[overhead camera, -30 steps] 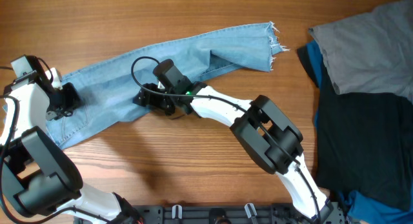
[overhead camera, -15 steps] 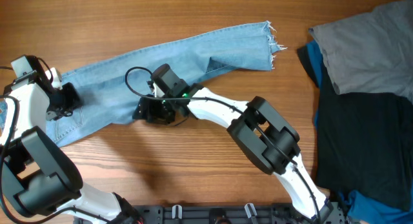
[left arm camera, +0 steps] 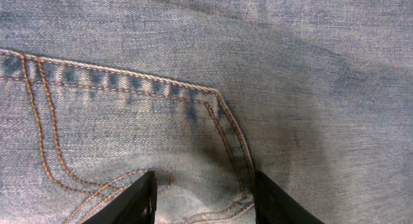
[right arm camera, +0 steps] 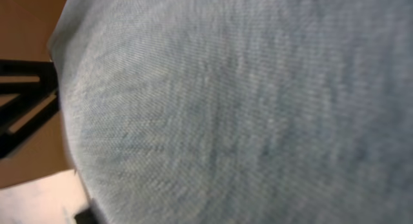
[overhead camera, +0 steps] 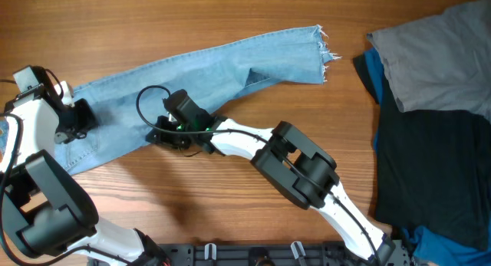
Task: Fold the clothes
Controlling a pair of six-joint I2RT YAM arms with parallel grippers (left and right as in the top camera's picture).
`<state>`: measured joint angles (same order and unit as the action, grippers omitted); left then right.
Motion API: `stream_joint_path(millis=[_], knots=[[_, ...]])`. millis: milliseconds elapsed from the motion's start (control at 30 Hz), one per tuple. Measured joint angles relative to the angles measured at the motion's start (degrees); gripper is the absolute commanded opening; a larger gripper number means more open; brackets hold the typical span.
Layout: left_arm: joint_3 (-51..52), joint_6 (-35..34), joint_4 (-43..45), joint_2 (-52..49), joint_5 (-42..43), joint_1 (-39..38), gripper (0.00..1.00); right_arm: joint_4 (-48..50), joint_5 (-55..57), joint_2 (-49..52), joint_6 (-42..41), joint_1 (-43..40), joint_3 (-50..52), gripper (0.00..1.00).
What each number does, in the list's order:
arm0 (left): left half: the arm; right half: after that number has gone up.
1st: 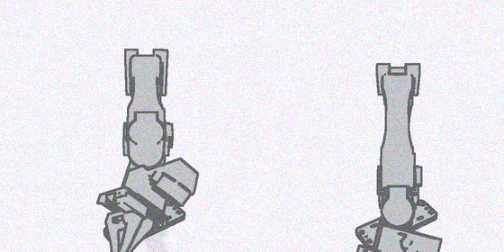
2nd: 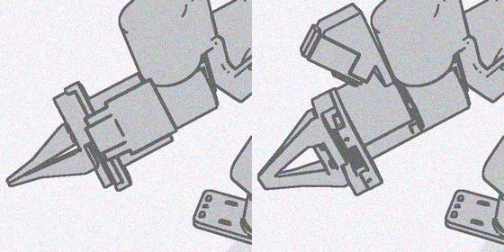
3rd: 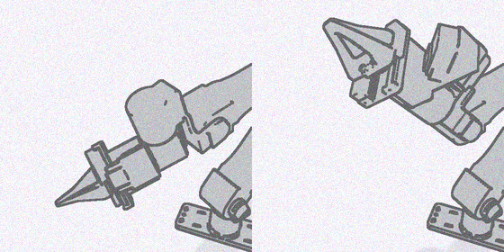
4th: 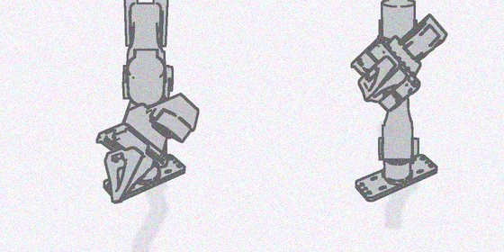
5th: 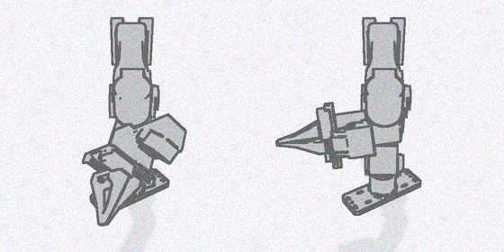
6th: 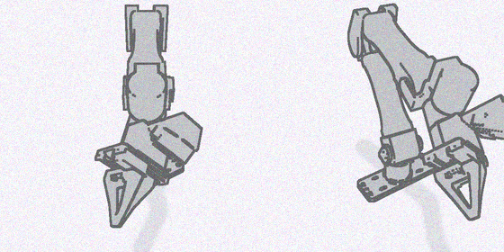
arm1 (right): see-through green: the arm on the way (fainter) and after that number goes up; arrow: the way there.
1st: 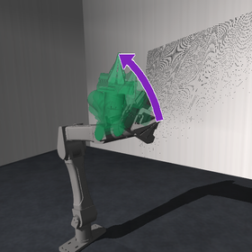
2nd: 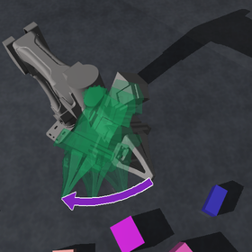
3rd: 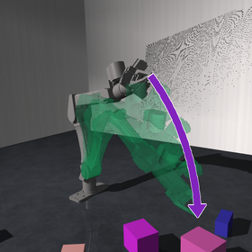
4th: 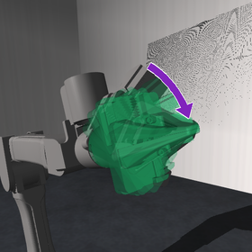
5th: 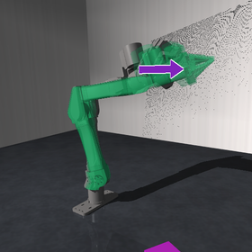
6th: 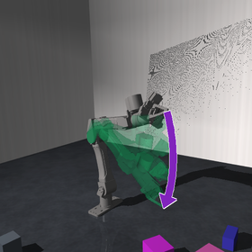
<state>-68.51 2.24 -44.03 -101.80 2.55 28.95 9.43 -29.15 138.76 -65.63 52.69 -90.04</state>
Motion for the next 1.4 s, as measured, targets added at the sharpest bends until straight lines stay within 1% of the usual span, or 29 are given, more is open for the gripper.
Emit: stream_joint_path(millis=[67,133,233,367,400,433,467,500,533,567,600,667,700,767,800,833,867,900,933,967,1000,1100,1133,1167,1200,1233,1300,1333,1400], knots=[[0.0,0.0,-0.1,0.0,0.0,0.0,0.48,-0.1,-2.5,0.1,2.8,-1.6,0.1,0.04],[0.0,0.0,-0.1,0.0,0.0,0.0,0.48,-0.5,-8.3,0.0,3.5,-4.4,0.5,0.04],[0.0,0.0,-0.2,0.0,0.0,0.0,0.49,-1.2,-21.8,-3.4,-1.3,-9.8,1.2,0.04],[0.0,0.0,0.0,0.0,0.0,0.0,0.49,0.4,-25.0,-8.5,-5.5,-8.2,1.3,0.05],[0.0,0.0,0.0,0.0,0.0,0.0,0.49,0.6,-23.6,-8.8,-5.5,-7.6,1.3,0.27],[0.0,0.0,0.0,0.0,0.0,0.0,0.49,0.9,-21.5,-8.9,-5.0,-7.1,1.4,0.85],[0.0,0.0,0.0,0.0,0.0,0.0,0.49,0.7,-18.2,-8.9,-3.1,-6.8,1.4,1.0],[0.0,0.0,0.0,0.0,0.0,0.0,0.5,-0.2,-15.4,-8.9,-0.9,-6.7,1.4,1.0],[0.0,0.0,0.0,0.0,0.0,0.0,0.5,-0.8,-12.6,-8.9,4.3,-6.6,1.4,0.97],[0.0,0.0,0.0,0.0,0.0,0.0,0.5,-1.1,-11.0,-8.9,7.3,-6.6,1.4,0.71],[0.0,0.0,0.0,0.0,0.0,0.0,0.51,-2.2,-10.1,-8.9,9.9,-6.6,1.4,0.62],[0.0,0.0,0.1,0.0,0.0,0.0,0.54,-6.0,-9.5,-8.9,19.1,-7.0,1.4,0.61],[0.0,0.0,0.2,0.0,0.0,0.0,0.58,-11.0,-9.6,-9.0,22.6,-7.2,1.4,0.6],[0.0,0.0,0.4,0.0,0.0,0.0,0.59,-21.1,-9.3,-9.1,25.2,-7.5,1.1,0.61],[0.0,0.0,0.4,0.0,0.0,0.0,0.59,-23.9,-8.7,-9.1,26.3,-7.6,1.4,0.61],[0.0,0.0,0.4,0.0,0.0,0.0,0.6,-23.6,-8.0,-9.1,26.9,-7.5,1.6,0.6],[0.0,0.0,0.4,0.0,0.0,0.0,0.6,-20.3,-7.1,-9.1,27.6,-7.1,1.7,0.36],[0.0,0.0,0.5,0.0,0.0,0.0,0.61,-15.0,-6.6,-9.0,28.1,-6.7,1.9,0.18],[0.0,0.0,0.5,0.0,0.0,0.0,0.62,-10.1,-6.1,-9.0,28.3,-5.9,1.9,0.07],[0.0,0.0,0.4,0.0,0.1,0.0,0.62,-5.4,-6.1,-9.0,28.4,-5.6,2.3,0.04],[0.0,0.0,0.2,0.0,0.2,0.0,0.63,2.0,-6.9,-8.8,27.2,-5.2,2.5,0.05],[0.0,0.0,-1.4,0.1,0.7,0.0,0.65,18.4,-10.8,-8.6,16.7,-4.9,2.6,0.04],[-0.3,0.0,-2.2,0.3,0.9,0.0,0.66,22.6,-12.1,-8.6,11.8,-4.9,2.6,0.09],[-0.6,0.0,-2.8,0.8,1.0,0.0,0.66,22.8,-12.5,-8.6,8.8,-4.8,2.6,0.4],[-0.8,0.0,-3.1,1.3,1.2,0.0,0.66,19.3,-12.3,-8.6,6.8,-4.8,2.3,0.58],[-0.9,0.0,-3.4,1.6,1.2,0.0,0.66,15.1,-12.1,-8.6,6.1,-4.8,2.2,0.56],[-0.9,0.0,-4.1,1.6,1.2,0.0,0.66,2.1,-10.7,-8.6,10.8,-4.8,1.6,0.45],[-0.9,0.0,-4.2,1.6,1.4,0.0,0.66,-4.6,-9.3,-8.6,15.0,-4.9,1.5,0.44],[-0.9,0.0,-4.8,1.6,1.4,0.0,0.67,-12.3,-6.4,-8.6,21.0,-5.2,1.5,0.45]])
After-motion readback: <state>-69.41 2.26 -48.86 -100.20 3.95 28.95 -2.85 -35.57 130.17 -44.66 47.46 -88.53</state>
